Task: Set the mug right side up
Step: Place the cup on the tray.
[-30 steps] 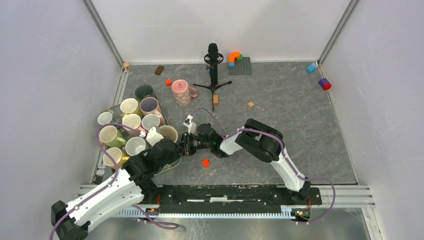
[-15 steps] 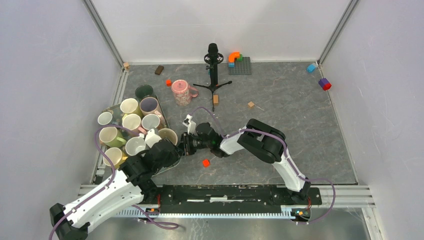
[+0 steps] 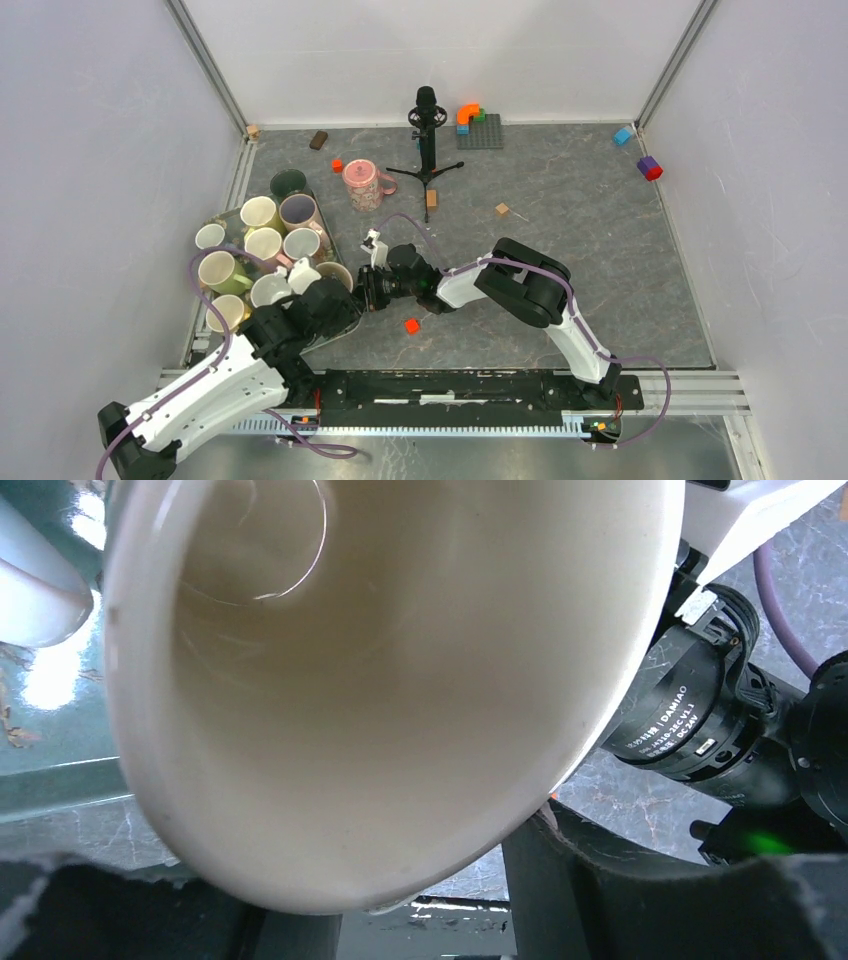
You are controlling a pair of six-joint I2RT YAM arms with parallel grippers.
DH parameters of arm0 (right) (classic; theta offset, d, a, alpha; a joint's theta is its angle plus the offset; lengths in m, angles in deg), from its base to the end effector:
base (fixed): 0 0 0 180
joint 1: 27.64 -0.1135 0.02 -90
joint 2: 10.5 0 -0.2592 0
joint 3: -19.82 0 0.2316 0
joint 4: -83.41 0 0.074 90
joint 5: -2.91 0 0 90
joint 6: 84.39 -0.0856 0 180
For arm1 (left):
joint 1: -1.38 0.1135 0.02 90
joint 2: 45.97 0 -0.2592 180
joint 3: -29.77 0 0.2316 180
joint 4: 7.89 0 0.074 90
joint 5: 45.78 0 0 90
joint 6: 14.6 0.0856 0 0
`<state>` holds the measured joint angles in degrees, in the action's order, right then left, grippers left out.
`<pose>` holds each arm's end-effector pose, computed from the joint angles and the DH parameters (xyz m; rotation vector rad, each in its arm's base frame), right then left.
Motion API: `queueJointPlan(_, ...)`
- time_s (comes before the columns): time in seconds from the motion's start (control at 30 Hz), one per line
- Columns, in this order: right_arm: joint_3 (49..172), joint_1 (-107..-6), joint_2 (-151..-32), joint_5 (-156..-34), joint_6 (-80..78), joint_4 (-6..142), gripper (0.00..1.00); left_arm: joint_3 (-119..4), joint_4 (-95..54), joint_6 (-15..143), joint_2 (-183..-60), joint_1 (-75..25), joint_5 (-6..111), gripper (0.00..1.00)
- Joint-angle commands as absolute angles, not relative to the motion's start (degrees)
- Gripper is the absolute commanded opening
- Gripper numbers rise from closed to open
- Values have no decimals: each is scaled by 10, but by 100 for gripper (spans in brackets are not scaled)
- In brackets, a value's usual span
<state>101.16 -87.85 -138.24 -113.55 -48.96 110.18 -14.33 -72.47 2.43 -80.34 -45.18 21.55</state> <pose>0.2055 0.4357 0.1002 -0.4923 2.2710 1.6519 0.1081 -0.0662 0.1739 -0.7163 2.3667 -0.4262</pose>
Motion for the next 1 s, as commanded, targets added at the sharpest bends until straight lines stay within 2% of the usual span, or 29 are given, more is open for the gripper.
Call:
queueJointPlan(0.0, 1030, -882, -1358, -1121, -469, 1085, 26, -166, -806, 20, -833, -434, 200, 61)
queueJointPlan(0.23, 1030, -882, -1352, -1120, -463, 1075, 27, -189, -786, 102, -853, -345, 232, 62)
queueJointPlan(0.43, 1026, -883, -1347, -1117, -456, 1069, 26, -199, -786, 118, -858, -326, 235, 63)
queueJointPlan(0.97, 991, -878, -1268, -1067, -379, 987, 29, -311, -822, 196, -873, -325, 238, 89)
